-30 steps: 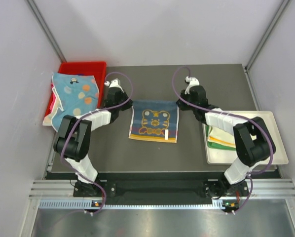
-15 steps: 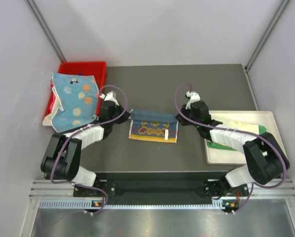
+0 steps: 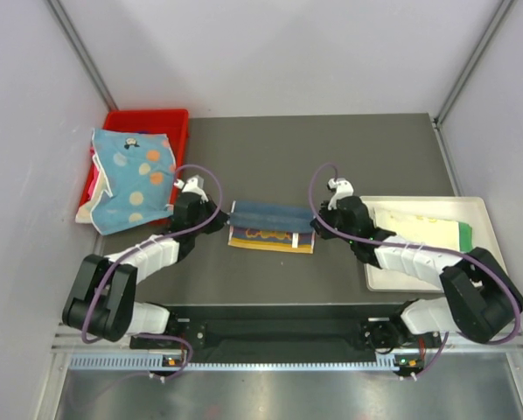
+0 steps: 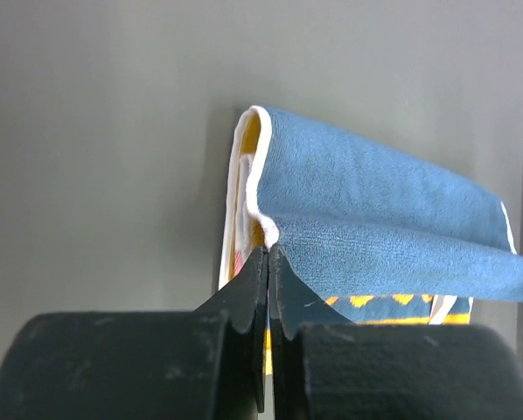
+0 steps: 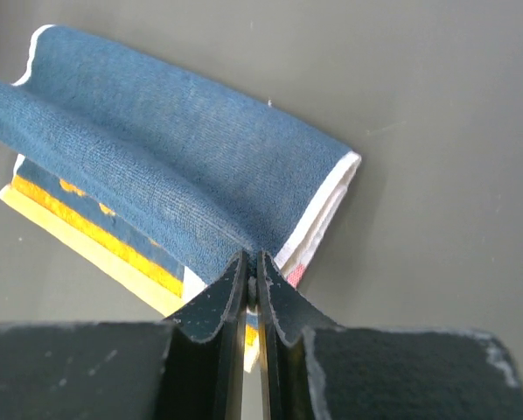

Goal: Fold and stack the towels
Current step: Fold the towel

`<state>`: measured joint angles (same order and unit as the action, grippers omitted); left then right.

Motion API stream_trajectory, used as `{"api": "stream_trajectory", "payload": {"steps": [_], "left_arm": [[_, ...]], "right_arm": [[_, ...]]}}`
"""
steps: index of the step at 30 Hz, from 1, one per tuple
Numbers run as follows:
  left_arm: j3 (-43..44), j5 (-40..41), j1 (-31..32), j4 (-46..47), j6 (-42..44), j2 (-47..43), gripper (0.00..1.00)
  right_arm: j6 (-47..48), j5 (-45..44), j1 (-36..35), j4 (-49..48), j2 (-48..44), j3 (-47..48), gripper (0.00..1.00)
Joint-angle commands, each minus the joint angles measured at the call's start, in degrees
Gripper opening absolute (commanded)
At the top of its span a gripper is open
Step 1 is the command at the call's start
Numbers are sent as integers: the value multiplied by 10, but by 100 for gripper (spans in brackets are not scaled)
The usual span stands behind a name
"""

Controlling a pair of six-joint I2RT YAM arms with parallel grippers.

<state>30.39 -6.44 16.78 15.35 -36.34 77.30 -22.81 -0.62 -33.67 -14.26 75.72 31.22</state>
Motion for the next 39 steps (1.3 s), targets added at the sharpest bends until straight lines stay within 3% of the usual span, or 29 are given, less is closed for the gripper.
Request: {"api": "stream_trajectory", "payload": {"steps": [1, 17, 21, 24, 25, 26, 27, 28, 35, 39], "left_arm": [[-17, 11, 1, 5, 3, -31, 0], [-48, 12, 7, -33, -7, -63, 0], [-57, 5, 7, -33, -14, -55, 0], [-58, -4, 7, -35, -15, -55, 10], [-55, -4, 7, -44, -15, -62, 20], [-55, -4, 7, -52, -15, -62, 20], [-49, -3, 7, -59, -15, -72, 29], [-46, -5, 7, -66, -12, -76, 31], [-4, 21, 8, -184, 8, -144, 30], [42, 33, 19, -223, 10, -131, 28]], "right_arm": [[-7, -28, -6, -15, -25, -11, 7], [-30, -32, -32, -29, -37, -50, 8], [-36, -27, -37, -37, -31, -58, 13], [-40, -24, -40, -39, -34, -64, 19], [-45, -24, -42, -37, -41, -66, 24], [-46, -24, -42, -34, -41, -67, 27], [-47, -25, -43, -30, -50, -66, 29], [-51, -26, -43, -16, -55, -63, 31], [-63, -35, -45, 64, -84, -22, 37], [-70, -52, -64, 100, -67, 16, 37]]}}
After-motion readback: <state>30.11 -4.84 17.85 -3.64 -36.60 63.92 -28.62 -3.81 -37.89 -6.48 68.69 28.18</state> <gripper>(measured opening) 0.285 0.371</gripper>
